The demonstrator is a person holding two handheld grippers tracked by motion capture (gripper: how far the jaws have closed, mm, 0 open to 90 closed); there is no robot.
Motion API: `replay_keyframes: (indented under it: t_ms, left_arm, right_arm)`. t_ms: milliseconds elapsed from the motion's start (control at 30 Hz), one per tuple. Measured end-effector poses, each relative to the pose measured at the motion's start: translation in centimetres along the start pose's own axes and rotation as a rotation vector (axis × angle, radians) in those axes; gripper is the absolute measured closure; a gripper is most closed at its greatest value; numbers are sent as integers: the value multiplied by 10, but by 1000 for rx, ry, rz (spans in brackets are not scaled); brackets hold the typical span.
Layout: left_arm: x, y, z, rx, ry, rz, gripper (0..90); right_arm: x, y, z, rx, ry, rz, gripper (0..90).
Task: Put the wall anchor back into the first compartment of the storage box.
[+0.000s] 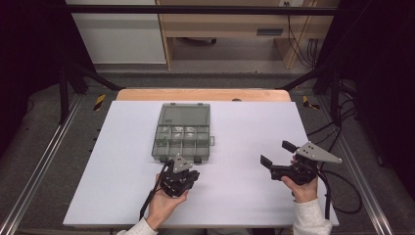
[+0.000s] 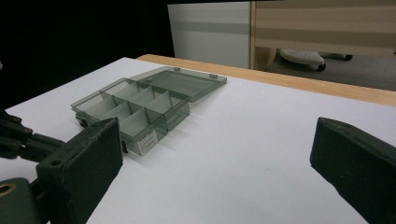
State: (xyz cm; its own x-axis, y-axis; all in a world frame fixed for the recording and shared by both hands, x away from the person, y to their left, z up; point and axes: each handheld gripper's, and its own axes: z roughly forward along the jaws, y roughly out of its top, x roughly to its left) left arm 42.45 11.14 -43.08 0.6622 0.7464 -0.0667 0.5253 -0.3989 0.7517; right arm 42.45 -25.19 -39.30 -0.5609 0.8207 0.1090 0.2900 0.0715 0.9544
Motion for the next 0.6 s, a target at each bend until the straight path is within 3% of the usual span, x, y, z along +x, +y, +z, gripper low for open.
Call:
replay_keyframes:
  t_ms: [300,600]
  left_arm:
    - [21,9,-19,-54,14,-33,842]
    - [49,23,-39,-121,64,-68,843]
  right_arm:
    - [0,0,0,-2,-1,11,28]
    - [-1,0,0,-3,-2,14,27]
